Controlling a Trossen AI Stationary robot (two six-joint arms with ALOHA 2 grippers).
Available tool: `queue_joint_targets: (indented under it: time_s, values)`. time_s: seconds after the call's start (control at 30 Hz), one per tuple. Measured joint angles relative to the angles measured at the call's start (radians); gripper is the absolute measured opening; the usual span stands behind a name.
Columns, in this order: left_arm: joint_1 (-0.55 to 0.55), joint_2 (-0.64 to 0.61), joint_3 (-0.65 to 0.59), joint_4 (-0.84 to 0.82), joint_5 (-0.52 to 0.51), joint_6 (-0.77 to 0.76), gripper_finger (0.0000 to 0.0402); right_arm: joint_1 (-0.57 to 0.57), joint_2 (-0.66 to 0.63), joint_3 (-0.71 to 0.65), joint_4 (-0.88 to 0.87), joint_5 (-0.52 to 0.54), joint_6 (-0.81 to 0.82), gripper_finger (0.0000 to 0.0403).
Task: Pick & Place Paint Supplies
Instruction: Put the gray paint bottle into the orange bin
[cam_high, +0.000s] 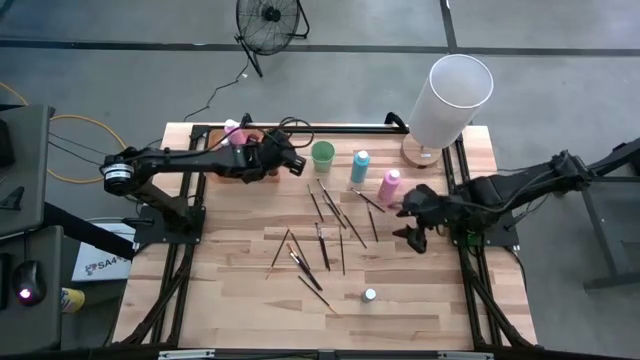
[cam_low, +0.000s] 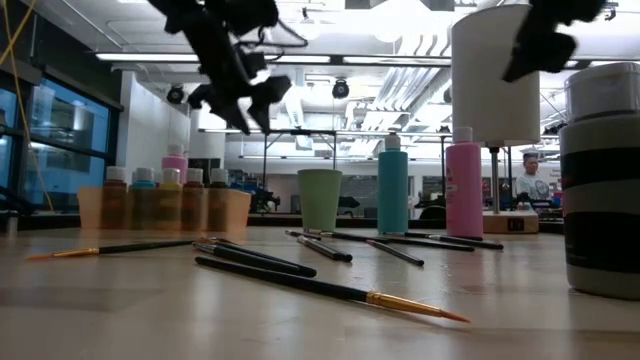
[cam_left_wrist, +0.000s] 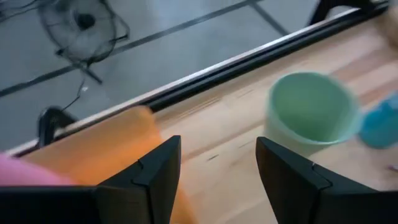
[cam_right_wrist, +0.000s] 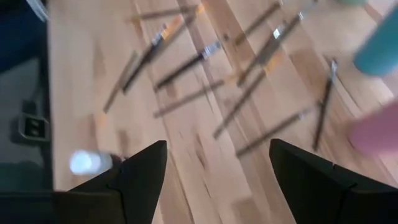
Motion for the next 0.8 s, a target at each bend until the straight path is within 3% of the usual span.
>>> queue_joint_targets:
  time_s: [0.2, 0.33, 0.57, 0.7, 0.8]
  values:
    - [-0.050, 0.000, 0.115, -0.008, 0.004, 0.081, 0.0202, 0.210, -0.001, -0.014, -0.105, 0.156, 0.150, 0.0278]
    - [-0.086, 0.000, 0.167, -0.026, 0.003, 0.092, 0.0202, 0.340, 0.000, -0.126, -0.065, 0.229, 0.283, 0.0278]
    - [-0.151, 0.000, 0.195, -0.072, 0.015, 0.085, 0.0202, 0.490, 0.001, -0.373, 0.292, 0.298, 0.439, 0.0278]
    - [-0.186, 0.000, 0.195, -0.069, 0.032, 0.080, 0.0202, 0.524, 0.004, -0.476, 0.467, 0.340, 0.420, 0.0278]
    - [-0.203, 0.000, 0.195, -0.066, 0.032, 0.061, 0.0202, 0.537, 0.021, -0.542, 0.592, 0.346, 0.317, 0.0278]
